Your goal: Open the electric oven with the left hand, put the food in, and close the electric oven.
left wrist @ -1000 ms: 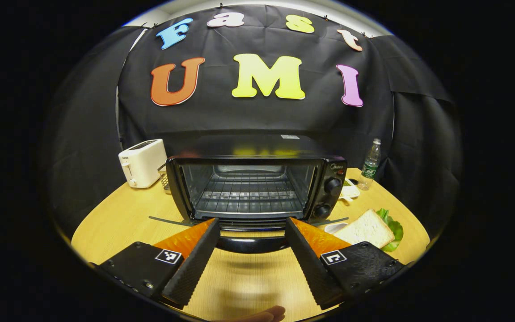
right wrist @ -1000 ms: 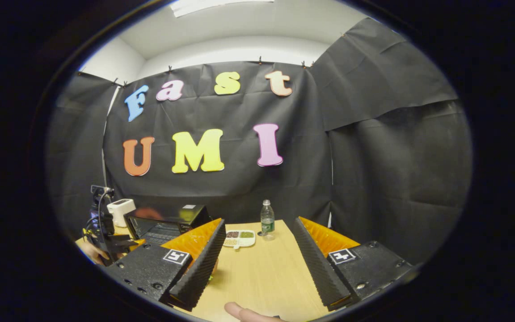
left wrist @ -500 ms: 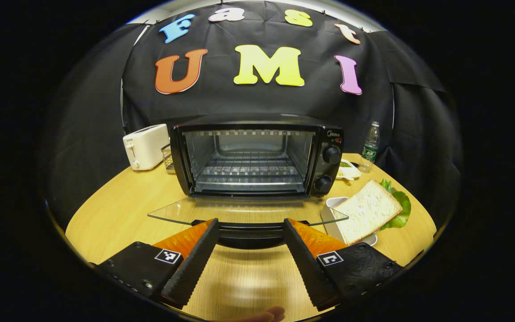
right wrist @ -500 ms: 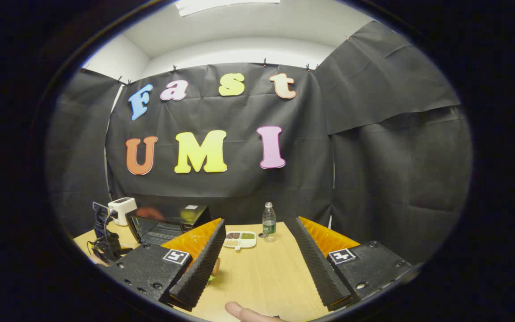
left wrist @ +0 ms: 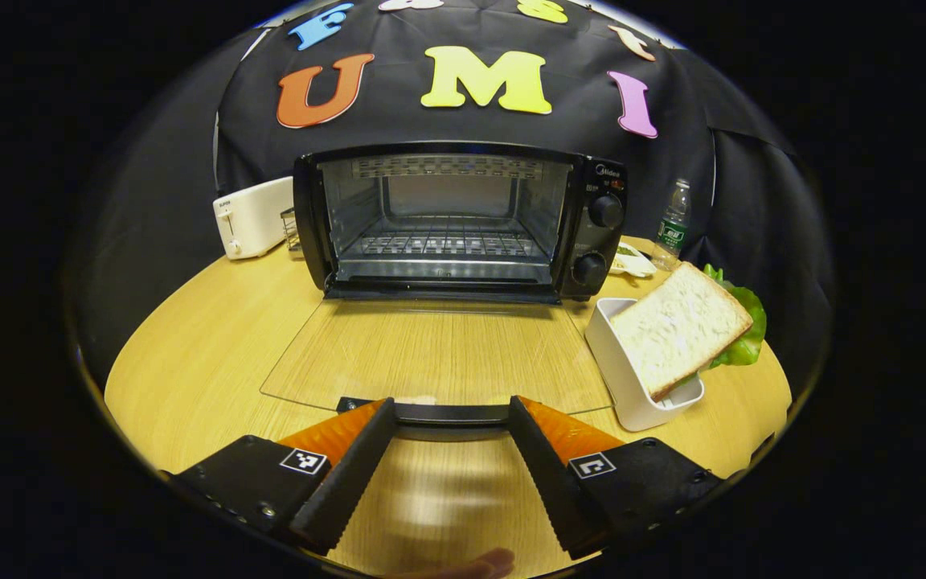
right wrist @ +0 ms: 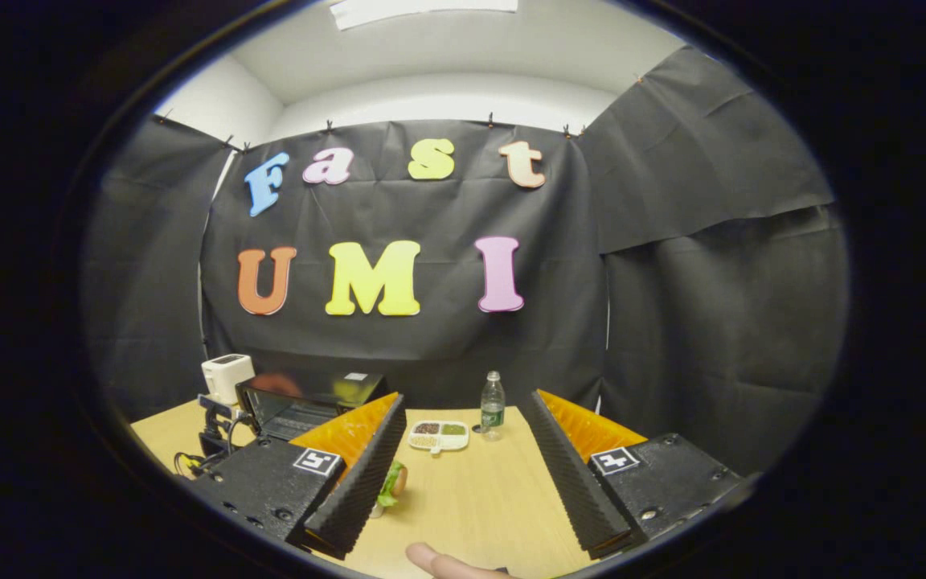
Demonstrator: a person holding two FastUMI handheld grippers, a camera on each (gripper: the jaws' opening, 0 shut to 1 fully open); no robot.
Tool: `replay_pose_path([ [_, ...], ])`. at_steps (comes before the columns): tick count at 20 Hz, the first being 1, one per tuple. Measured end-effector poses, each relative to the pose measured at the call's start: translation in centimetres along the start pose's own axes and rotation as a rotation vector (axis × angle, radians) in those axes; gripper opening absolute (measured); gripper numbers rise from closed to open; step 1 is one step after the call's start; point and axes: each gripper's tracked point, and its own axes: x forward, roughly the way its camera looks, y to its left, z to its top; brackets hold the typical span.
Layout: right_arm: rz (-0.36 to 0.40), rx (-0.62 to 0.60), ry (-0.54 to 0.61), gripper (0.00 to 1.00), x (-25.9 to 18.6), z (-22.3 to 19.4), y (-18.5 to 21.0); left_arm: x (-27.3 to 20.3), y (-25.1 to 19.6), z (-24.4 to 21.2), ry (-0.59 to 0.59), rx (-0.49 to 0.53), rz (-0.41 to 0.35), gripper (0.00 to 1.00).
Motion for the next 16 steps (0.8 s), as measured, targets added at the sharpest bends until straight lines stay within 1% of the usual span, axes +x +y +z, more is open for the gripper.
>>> replay_pose_path([
  [2, 0.0, -0.001, -0.003, 0.96, 0.0, 0.2, 0.2, -0.5, 0.1, 0.4, -0.012, -0.006, -0.012, 0.93],
  [4, 0.002, 0.002, 0.003, 0.96, 0.4, 0.1, 0.5, -1.5, 0.9, 1.1, -0.026, -0.009, 0.005, 0.93],
  [6, -0.004, -0.002, 0.017, 0.96, 1.0, -0.3, 0.5, -3.0, 1.0, 3.2, -0.071, -0.021, -0.002, 0.93],
  [7, -0.006, -0.007, 0.029, 0.96, 1.4, -0.5, 0.6, -3.9, 1.4, 4.2, -0.09, -0.035, 0.007, 0.93],
  [9, 0.011, -0.017, 0.037, 0.96, 2.2, -0.4, 1.3, -5.9, 1.7, 6.3, -0.137, -0.052, 0.014, 0.93],
  [11, 0.036, -0.02, 0.055, 0.96, 3.5, -0.7, 1.9, -8.2, 1.7, 8.8, -0.199, -0.021, 0.014, 0.93],
  [13, 0.073, 0.004, 0.109, 0.96, 5.0, -1.8, 2.5, -10.6, 2.2, 11.1, -0.27, 0.035, 0.04, 0.93],
  [14, 0.105, 0.041, 0.16, 0.97, 5.6, -2.7, 3.3, -11.8, 2.3, 12.4, -0.308, 0.061, 0.051, 0.93],
  [16, 0.184, 0.106, 0.247, 0.97, 6.8, -4.3, 5.0, -14.2, 2.3, 14.7, -0.369, 0.069, 0.06, 0.93],
])
